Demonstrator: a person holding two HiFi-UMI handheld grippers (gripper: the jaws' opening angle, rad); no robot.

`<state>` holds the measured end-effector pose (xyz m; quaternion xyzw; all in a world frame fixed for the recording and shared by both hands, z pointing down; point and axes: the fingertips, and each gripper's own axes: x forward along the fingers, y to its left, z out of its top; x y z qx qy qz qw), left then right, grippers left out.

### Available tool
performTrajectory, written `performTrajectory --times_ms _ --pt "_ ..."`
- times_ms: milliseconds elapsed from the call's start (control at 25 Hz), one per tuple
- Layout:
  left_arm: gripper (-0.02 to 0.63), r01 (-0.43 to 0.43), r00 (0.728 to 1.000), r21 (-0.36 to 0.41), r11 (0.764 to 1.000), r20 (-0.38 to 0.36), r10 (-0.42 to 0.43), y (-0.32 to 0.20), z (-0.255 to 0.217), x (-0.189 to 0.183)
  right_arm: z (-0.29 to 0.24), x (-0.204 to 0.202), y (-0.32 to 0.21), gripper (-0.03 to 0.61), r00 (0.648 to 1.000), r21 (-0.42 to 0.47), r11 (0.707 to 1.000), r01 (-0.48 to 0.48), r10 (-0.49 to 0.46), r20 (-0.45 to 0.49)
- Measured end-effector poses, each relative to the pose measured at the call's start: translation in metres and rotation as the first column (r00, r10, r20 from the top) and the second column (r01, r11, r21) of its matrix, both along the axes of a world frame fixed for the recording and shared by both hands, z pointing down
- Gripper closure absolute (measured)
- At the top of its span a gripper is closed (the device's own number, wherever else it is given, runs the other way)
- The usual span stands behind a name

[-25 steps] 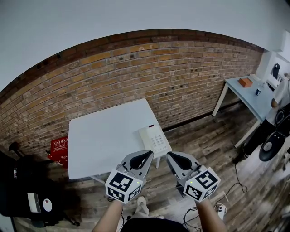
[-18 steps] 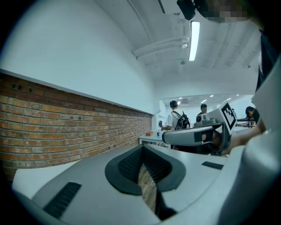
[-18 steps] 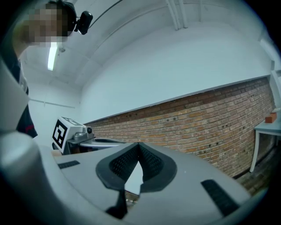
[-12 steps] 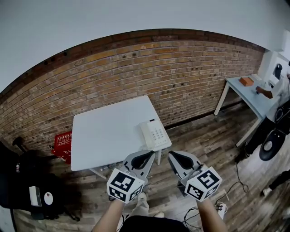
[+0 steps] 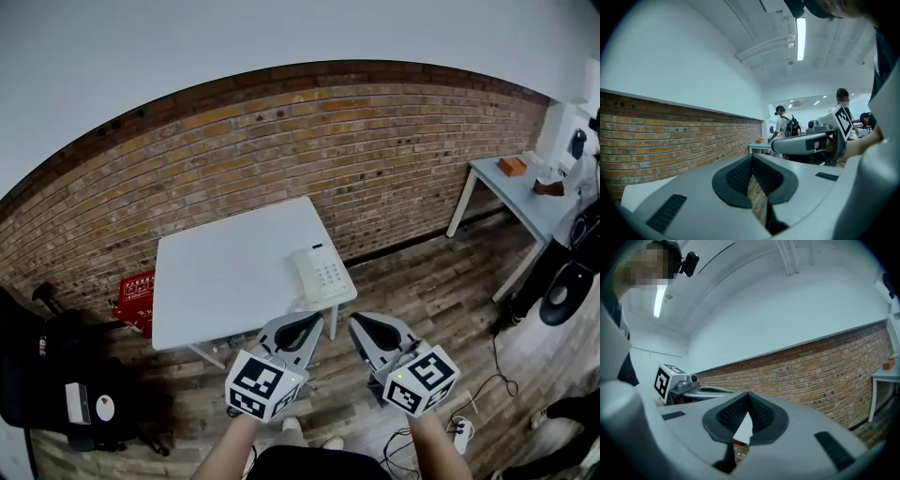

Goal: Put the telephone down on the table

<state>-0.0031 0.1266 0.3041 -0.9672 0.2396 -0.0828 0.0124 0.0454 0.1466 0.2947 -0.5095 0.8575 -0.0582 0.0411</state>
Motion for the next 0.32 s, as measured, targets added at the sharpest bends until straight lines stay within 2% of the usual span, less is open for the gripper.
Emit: performTrajectory --times_ms 320 --pt "0.606 -0.001 1.0 0.014 1.0 -0.005 0.001 -0.001 -0.007 -0.013 -0.006 -0.009 -0.003 0.566 0.999 0.008 1.0 -0.017 0.018 -0.034"
